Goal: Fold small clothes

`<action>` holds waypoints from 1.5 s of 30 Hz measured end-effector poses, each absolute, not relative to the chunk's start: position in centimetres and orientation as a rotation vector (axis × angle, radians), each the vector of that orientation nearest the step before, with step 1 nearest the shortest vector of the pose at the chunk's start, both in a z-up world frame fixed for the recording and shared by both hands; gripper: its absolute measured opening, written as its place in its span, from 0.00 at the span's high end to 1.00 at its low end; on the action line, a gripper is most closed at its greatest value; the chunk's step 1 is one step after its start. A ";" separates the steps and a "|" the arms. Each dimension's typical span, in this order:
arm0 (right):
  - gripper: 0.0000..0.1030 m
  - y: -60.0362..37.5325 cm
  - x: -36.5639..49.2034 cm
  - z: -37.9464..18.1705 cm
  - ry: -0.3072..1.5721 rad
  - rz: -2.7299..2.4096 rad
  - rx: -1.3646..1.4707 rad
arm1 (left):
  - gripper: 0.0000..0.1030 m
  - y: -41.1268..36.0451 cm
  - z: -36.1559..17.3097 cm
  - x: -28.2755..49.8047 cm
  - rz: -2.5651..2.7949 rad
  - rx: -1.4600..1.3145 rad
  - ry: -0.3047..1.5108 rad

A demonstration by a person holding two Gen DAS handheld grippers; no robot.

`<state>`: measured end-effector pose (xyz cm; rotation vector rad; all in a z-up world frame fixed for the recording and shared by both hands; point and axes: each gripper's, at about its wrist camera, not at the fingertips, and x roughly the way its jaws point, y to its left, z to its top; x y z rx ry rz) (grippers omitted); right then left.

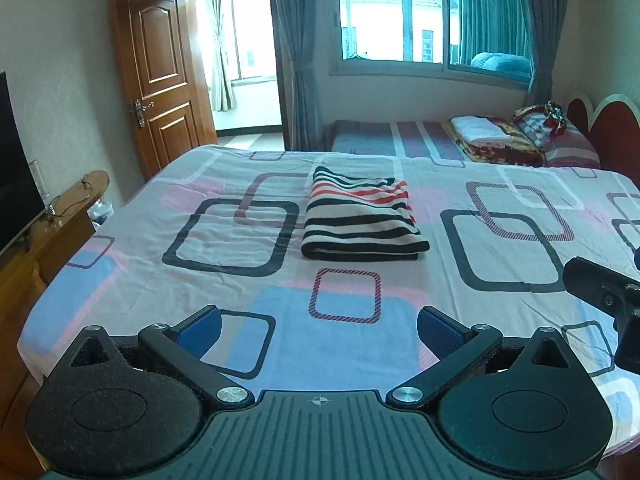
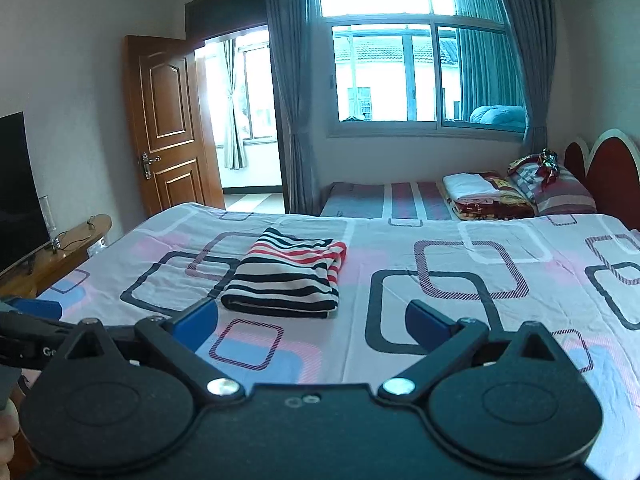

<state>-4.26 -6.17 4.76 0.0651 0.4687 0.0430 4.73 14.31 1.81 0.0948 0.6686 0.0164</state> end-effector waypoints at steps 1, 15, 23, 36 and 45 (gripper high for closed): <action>0.03 -6.0 -4.6 4.8 0.465 0.042 0.063 | 0.00 14.4 1.9 4.6 0.016 0.091 0.669; 0.03 -5.5 -5.6 4.6 0.469 0.034 0.059 | 0.00 15.0 2.0 4.4 0.036 0.077 0.662; 0.02 -5.2 -5.9 4.6 0.467 0.037 0.055 | 0.00 15.1 2.2 4.6 0.042 0.069 0.657; 0.02 -5.0 -5.8 4.5 0.468 0.042 0.064 | 0.00 15.1 2.0 4.8 0.050 0.059 0.671; 0.02 -5.0 -5.7 4.4 0.470 0.046 0.061 | 0.00 15.0 1.9 4.9 0.053 0.059 0.671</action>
